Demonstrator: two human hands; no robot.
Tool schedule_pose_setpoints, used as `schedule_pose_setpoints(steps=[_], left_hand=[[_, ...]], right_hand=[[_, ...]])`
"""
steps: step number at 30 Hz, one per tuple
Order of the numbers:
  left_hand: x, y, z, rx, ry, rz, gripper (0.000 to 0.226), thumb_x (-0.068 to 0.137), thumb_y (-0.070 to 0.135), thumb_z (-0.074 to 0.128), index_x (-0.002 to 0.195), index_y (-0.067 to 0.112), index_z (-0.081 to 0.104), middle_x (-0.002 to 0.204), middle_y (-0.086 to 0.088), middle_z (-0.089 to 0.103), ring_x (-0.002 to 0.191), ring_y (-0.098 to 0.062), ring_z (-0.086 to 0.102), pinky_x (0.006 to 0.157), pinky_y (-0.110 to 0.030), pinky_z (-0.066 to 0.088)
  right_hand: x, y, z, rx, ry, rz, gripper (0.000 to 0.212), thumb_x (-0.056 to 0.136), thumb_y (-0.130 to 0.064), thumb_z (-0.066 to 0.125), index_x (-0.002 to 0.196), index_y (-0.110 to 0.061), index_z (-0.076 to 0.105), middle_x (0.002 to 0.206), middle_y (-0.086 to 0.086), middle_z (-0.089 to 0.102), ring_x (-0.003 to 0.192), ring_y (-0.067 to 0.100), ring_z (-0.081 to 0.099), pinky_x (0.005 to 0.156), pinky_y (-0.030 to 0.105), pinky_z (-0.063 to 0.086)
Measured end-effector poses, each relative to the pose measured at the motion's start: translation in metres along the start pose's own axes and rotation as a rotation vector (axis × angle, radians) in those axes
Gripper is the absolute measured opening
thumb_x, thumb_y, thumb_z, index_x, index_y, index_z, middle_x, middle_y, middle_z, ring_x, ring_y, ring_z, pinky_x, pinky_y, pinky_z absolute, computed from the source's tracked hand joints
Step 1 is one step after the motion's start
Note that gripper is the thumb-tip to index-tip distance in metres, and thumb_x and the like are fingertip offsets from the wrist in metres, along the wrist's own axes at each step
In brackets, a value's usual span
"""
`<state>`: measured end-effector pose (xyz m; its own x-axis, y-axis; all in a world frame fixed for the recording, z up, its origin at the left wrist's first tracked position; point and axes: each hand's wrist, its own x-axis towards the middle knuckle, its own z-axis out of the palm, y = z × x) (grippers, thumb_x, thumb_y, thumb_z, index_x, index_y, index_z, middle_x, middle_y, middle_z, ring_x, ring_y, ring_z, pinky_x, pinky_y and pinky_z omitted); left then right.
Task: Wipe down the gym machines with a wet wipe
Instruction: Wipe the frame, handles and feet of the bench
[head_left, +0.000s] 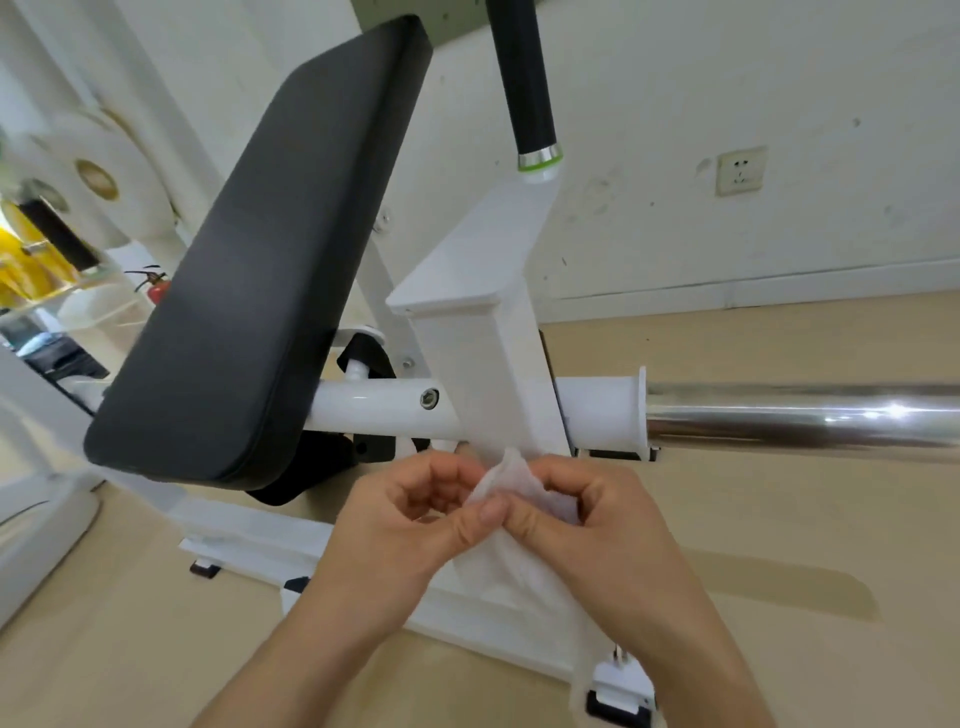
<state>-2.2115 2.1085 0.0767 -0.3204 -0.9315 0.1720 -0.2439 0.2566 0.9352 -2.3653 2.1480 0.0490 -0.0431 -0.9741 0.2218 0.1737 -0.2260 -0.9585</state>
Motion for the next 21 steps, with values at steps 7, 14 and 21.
schedule_pose_setpoints(steps=[7, 14, 21], left_hand=[[0.012, -0.002, -0.008, -0.255, 0.368, -0.046, 0.019, 0.077, 0.026, 0.063, 0.084, 0.011, 0.073, 0.081, -0.005, 0.07, 0.078, -0.018, 0.064, 0.078, -0.037, 0.053], [0.039, 0.017, 0.015, -0.042, 0.485, 0.12, 0.016, 0.094, 0.029, 0.057, 0.091, 0.026, 0.073, 0.085, -0.007, 0.068, 0.072, -0.022, 0.061, 0.068, -0.027, 0.053], [0.045, 0.025, 0.03, -0.281, 0.497, 0.099, 0.01, 0.092, 0.015, 0.062, 0.101, 0.013, 0.057, 0.075, -0.003, 0.072, 0.064, -0.012, 0.063, 0.061, -0.028, 0.051]], right_hand=[[0.003, -0.022, -0.043, -0.184, 0.113, -0.002, 0.019, 0.076, -0.011, 0.077, 0.079, -0.029, 0.074, 0.071, -0.003, 0.072, 0.063, 0.008, 0.064, 0.063, 0.017, 0.048], [0.04, -0.031, -0.027, -0.457, 0.598, -0.364, 0.017, 0.079, -0.018, 0.075, 0.085, -0.034, 0.071, 0.093, -0.018, 0.055, 0.086, -0.001, 0.054, 0.074, 0.004, 0.037], [0.031, 0.0, 0.036, -0.221, 0.613, -0.463, 0.032, 0.097, -0.022, 0.047, 0.126, -0.022, 0.06, 0.128, -0.007, 0.058, 0.121, 0.005, 0.052, 0.095, 0.014, 0.042]])
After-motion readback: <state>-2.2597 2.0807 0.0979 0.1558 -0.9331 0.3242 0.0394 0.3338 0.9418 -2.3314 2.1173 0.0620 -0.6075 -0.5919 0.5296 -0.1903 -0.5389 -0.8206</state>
